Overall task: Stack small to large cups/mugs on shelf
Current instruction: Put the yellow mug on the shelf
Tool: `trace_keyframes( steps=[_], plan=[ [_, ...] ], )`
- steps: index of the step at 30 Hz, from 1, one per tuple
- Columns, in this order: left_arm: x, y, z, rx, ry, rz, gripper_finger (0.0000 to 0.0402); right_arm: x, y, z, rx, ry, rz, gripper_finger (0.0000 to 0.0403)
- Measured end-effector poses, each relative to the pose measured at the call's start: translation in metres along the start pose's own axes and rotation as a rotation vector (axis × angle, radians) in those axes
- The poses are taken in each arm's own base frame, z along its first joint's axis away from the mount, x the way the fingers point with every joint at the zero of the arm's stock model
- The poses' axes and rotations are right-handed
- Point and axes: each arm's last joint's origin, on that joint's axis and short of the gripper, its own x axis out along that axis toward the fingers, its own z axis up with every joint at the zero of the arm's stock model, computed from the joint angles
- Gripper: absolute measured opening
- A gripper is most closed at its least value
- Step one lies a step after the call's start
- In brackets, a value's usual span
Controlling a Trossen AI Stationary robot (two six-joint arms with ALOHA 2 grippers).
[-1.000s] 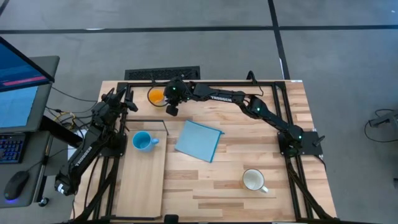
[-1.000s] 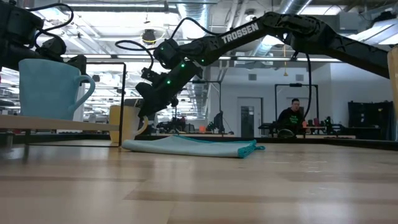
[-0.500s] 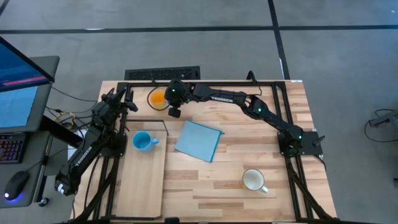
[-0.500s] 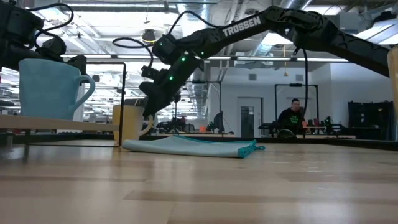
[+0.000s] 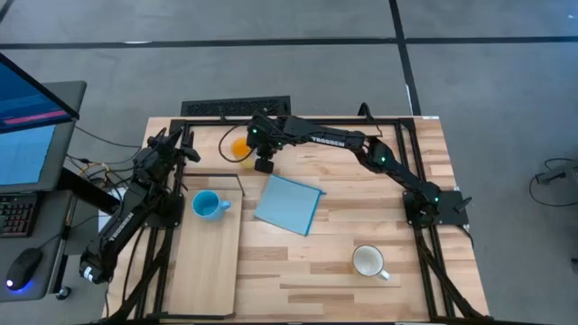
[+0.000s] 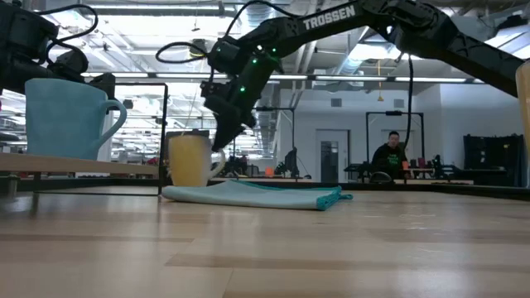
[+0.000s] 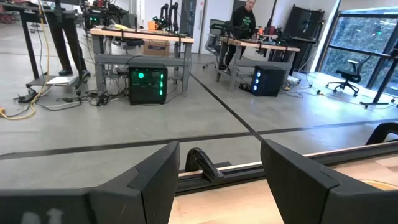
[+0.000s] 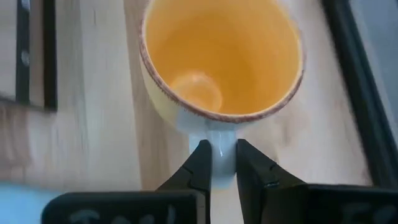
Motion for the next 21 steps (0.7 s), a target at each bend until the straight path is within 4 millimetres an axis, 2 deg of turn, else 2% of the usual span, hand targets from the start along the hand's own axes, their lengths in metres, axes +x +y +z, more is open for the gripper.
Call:
trace_keyframes(
  steps=[7, 17, 21],
  plan=[
    [0.0, 0.0, 0.0, 0.019, 0.0, 0.0, 0.0217, -0.004, 0.016, -0.005, -0.014, 0.086, 0.033, 0.0056],
    [0.0, 0.0, 0.0, 0.063, 0.0, 0.0, 0.0217, -0.006, 0.056, -0.008, -0.056, 0.178, 0.111, 0.0056],
    [0.0, 0.0, 0.0, 0.063, 0.0, 0.0, 0.0217, -0.006, 0.062, -0.011, -0.016, 0.222, 0.119, 0.0056]
  ],
)
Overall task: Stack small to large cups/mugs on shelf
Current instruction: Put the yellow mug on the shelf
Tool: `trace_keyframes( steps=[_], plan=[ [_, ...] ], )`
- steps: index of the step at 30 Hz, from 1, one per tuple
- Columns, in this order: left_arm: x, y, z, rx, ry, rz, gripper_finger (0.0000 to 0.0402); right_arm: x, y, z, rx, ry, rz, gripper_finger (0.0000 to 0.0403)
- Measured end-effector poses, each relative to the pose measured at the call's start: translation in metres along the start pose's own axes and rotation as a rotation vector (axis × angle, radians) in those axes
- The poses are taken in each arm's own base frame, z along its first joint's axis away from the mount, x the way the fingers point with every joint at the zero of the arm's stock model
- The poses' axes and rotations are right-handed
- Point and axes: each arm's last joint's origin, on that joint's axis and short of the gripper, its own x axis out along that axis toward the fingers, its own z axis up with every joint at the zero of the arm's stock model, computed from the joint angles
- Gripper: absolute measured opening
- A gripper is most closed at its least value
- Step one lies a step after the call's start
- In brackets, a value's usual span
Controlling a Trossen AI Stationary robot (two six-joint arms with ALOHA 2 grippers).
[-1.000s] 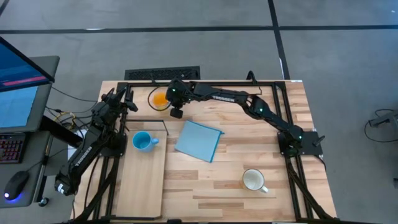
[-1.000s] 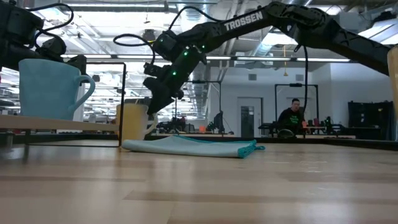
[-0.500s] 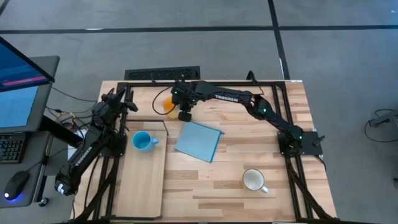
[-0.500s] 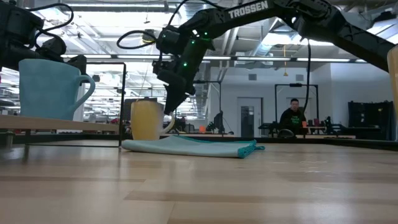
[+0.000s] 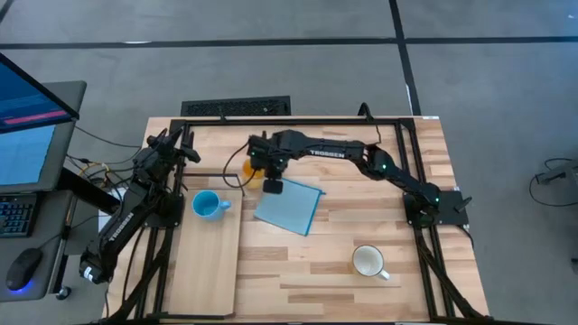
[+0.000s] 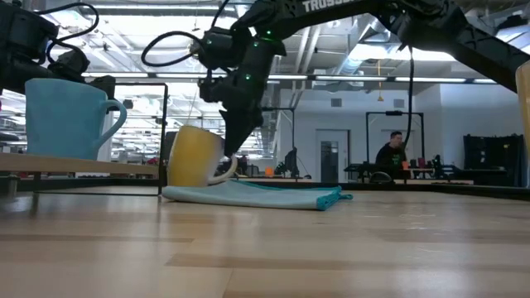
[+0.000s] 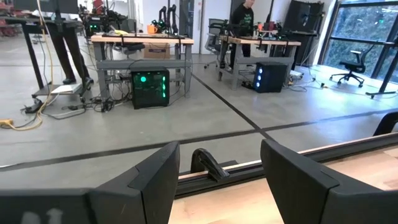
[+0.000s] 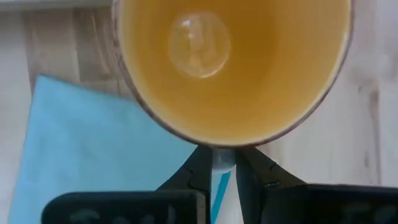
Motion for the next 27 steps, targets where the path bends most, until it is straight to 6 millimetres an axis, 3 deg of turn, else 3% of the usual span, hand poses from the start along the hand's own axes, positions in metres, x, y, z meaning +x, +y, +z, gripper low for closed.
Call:
trace_keyframes(
  steps=[8, 20, 27],
  plan=[
    [0.0, 0.0, 0.0, 0.02, 0.0, 0.0, 0.0217, 0.001, 0.01, -0.002, 0.07, 0.038, -0.014, 0.0057],
    [0.0, 0.0, 0.0, 0.046, 0.0, 0.0, 0.0217, -0.028, 0.023, -0.003, 0.097, 0.018, -0.071, 0.0057],
    [0.0, 0.0, 0.0, 0.045, 0.0, 0.0, 0.0217, -0.028, 0.041, -0.006, 0.086, 0.067, -0.062, 0.0057]
  ],
)
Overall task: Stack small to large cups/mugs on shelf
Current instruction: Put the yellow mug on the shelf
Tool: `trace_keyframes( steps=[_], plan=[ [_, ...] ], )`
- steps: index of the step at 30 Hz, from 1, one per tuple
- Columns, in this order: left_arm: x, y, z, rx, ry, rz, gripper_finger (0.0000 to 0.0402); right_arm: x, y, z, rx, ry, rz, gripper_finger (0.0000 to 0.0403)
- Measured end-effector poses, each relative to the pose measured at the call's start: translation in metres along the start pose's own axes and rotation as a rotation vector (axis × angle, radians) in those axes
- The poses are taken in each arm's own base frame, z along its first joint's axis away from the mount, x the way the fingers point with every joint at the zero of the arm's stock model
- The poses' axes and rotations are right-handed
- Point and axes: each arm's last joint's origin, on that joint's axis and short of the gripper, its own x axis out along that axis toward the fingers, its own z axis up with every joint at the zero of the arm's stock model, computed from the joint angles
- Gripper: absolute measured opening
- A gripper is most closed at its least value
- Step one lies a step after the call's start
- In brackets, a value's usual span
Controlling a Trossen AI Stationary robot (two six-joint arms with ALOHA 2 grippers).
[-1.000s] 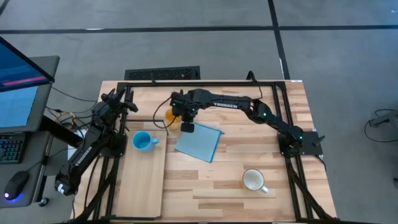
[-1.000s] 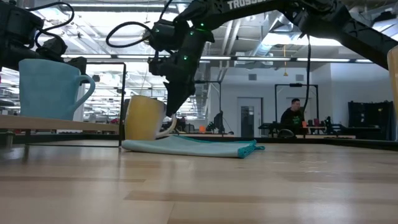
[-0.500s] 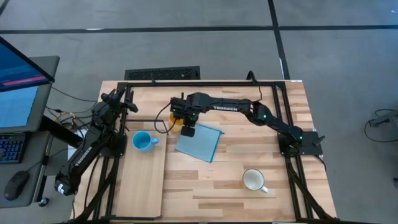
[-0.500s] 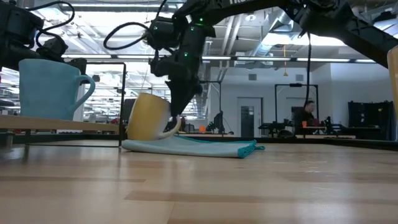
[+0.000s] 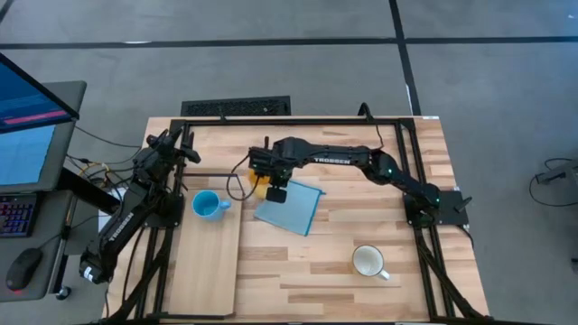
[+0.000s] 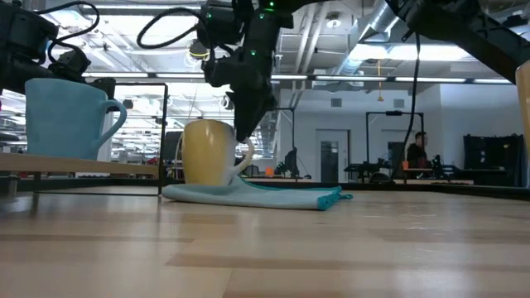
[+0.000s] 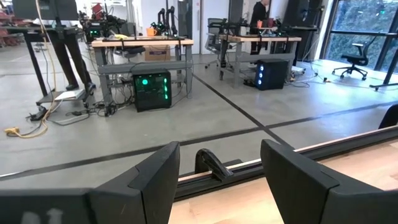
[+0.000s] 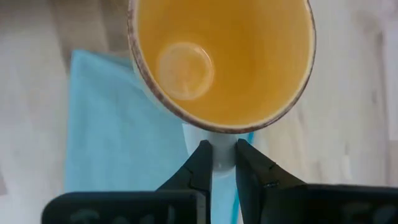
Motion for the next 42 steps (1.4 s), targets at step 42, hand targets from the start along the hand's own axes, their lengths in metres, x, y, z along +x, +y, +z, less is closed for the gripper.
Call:
trace_keyframes(
  steps=[42],
  plan=[
    [0.0, -0.002, -0.001, -0.045, 0.013, -0.071, 0.0217, -0.002, 0.103, -0.008, -0.017, -0.048, 0.041, 0.0057]
  ],
)
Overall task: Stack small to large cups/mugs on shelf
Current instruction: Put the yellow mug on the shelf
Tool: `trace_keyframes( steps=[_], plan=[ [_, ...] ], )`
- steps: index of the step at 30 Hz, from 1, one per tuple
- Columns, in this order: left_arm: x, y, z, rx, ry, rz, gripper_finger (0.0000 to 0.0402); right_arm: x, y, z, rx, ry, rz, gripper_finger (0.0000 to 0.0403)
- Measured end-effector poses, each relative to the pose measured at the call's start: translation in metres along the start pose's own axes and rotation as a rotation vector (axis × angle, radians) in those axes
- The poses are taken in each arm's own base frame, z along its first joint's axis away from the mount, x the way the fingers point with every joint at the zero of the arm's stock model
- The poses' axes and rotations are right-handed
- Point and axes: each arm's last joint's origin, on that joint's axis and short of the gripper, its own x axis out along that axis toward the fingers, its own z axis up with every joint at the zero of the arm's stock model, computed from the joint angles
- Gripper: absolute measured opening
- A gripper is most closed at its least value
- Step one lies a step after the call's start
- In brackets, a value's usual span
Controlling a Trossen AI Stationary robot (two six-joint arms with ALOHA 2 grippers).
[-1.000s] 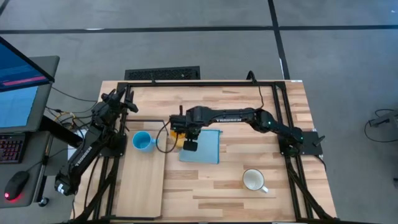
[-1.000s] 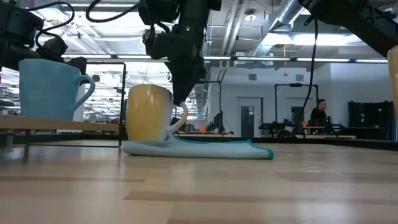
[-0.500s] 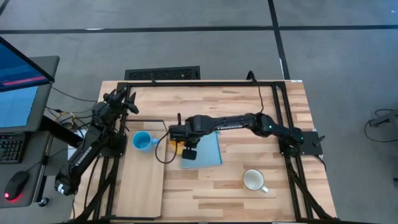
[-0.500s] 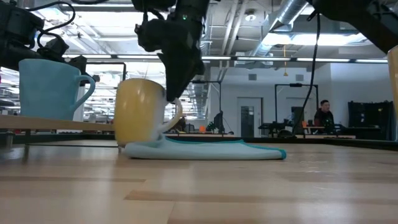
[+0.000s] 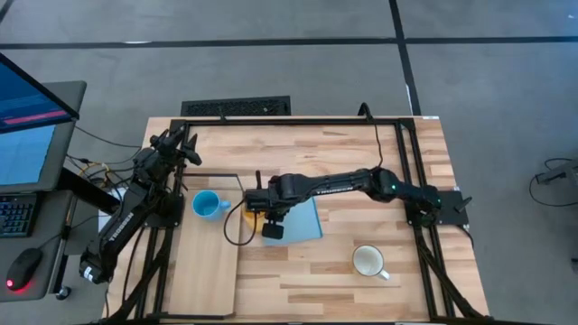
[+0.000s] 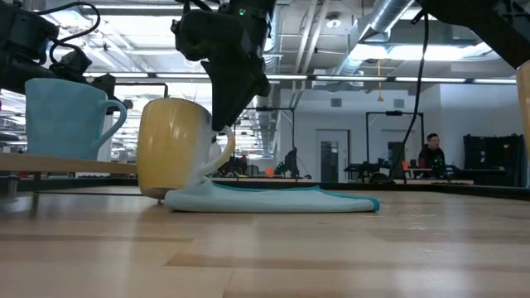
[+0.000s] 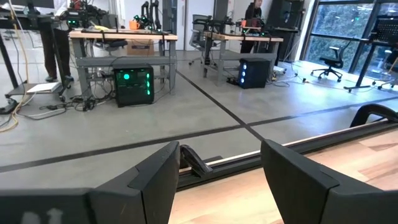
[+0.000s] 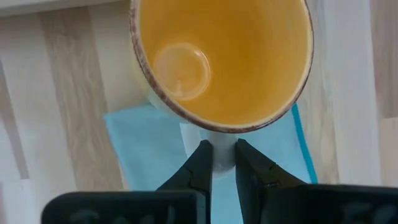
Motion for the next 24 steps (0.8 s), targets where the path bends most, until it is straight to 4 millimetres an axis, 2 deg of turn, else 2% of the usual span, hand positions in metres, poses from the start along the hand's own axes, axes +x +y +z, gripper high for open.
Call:
trace_keyframes(
  steps=[9, 18, 24],
  plan=[
    [0.0, 0.0, 0.0, -0.004, 0.0, 0.0, 0.0217, 0.0, 0.0003, -0.0001, 0.012, 0.0, 0.0, 0.0062],
    [0.0, 0.0, 0.0, -0.004, 0.0, 0.0, 0.0217, -0.0002, 0.0015, -0.0001, 0.005, -0.001, 0.002, 0.0119],
    [0.0, 0.0, -0.0001, -0.004, 0.0, -0.001, 0.0217, -0.0002, 0.0016, -0.0005, 0.003, 0.002, 0.002, 0.0138]
  ],
)
